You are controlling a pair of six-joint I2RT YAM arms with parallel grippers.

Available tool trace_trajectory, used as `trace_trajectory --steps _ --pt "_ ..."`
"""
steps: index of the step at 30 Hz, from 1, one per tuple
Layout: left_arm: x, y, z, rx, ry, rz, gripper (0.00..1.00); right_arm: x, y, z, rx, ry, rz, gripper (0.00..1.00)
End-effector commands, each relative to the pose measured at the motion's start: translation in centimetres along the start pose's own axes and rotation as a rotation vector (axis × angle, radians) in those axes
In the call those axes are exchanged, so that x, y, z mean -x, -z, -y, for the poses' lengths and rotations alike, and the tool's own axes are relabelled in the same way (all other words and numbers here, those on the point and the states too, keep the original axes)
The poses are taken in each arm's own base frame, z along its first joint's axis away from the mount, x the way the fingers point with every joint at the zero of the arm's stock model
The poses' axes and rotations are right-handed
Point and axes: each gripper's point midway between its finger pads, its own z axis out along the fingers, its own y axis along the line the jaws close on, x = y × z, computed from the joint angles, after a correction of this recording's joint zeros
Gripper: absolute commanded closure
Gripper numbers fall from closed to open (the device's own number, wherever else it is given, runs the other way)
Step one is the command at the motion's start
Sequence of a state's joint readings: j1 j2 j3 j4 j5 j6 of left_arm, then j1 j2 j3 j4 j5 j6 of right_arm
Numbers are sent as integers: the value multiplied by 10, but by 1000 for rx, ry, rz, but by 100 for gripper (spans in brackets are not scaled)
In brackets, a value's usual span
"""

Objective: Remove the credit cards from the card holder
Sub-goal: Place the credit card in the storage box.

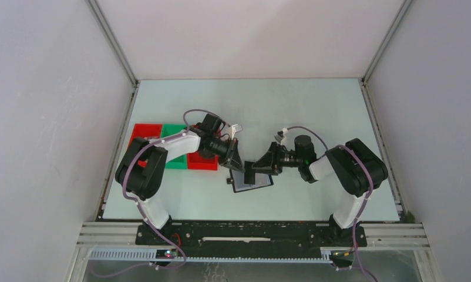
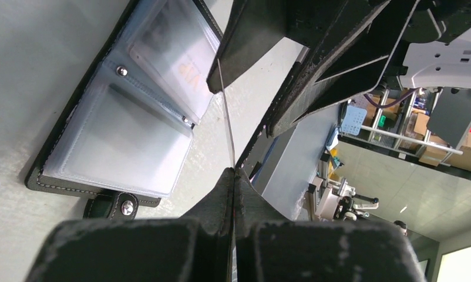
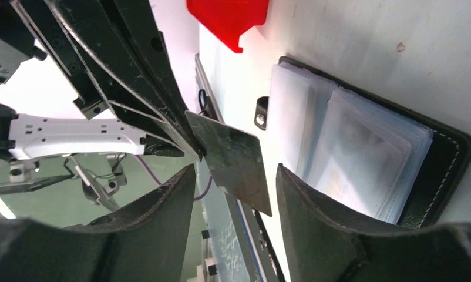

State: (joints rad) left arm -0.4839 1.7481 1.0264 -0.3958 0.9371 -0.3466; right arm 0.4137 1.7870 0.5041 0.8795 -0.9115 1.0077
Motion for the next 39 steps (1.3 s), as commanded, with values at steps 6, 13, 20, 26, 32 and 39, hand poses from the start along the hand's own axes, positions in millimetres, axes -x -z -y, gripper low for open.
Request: trace_trajectory --steps 6,13,20,26,32,39 --pt "-2 9 13 -61 -59 18 100 -3 14 -32 168 49 -37 53" --pt "-3 10 15 -67 -63 21 100 -8 14 -40 223 57 -66 60" --pt "1 11 22 -98 -67 32 100 -13 11 -41 221 61 -82 84" --pt "3 14 33 -143 -95 45 88 -13 9 -39 203 58 -80 100" --pt "2 17 39 -169 -97 64 66 -6 11 -43 212 61 -48 100" --pt "-1 16 38 -166 -70 69 65 1 14 -56 253 81 -16 100"
